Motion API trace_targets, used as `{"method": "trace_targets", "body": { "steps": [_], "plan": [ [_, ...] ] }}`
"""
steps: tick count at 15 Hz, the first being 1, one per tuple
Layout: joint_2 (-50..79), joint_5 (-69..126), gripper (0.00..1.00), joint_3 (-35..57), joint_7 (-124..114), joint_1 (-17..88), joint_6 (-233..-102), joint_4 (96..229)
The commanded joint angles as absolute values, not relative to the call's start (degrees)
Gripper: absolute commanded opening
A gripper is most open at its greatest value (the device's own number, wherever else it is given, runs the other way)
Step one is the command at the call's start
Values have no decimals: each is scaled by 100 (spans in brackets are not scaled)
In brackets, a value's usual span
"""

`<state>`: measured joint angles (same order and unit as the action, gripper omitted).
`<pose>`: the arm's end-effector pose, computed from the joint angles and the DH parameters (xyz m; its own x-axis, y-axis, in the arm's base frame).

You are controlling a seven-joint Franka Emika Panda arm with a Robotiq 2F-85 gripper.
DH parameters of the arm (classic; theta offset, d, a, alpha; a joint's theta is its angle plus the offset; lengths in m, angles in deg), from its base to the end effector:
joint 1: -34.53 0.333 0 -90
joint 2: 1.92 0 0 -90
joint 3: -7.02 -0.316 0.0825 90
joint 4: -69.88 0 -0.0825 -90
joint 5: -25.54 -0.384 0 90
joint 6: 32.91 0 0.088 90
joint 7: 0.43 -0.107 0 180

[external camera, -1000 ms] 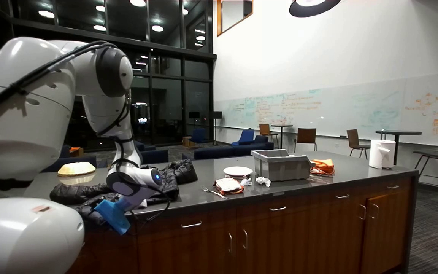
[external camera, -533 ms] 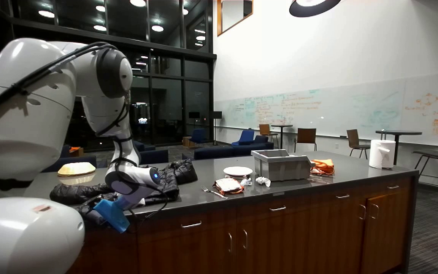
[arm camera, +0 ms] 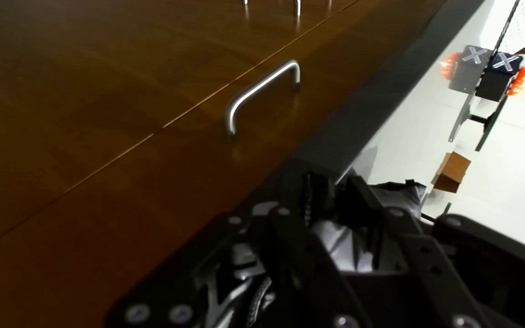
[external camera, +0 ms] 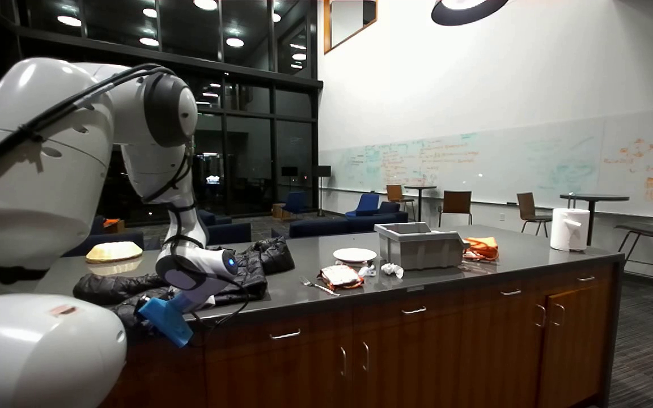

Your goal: Move the jacket slightly to the right

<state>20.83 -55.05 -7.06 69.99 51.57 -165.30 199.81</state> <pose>0.4238 0.2852 0.1739 0.8847 0.4074 0.2266 0.4146 -0.4655 -0.7819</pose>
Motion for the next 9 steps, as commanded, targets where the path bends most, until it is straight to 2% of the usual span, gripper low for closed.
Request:
{"method": "trace_targets", "body": {
  "steps": [1,3,9],
  "plan": [
    [2040,-5623,4,-725,7131,5171,-16552,19992],
    [2019,-5641,0,-728,7150,5181,-16577,20001],
    [1812,-5538,1,-745,6940,5261,-16713,19876]
  ]
}}
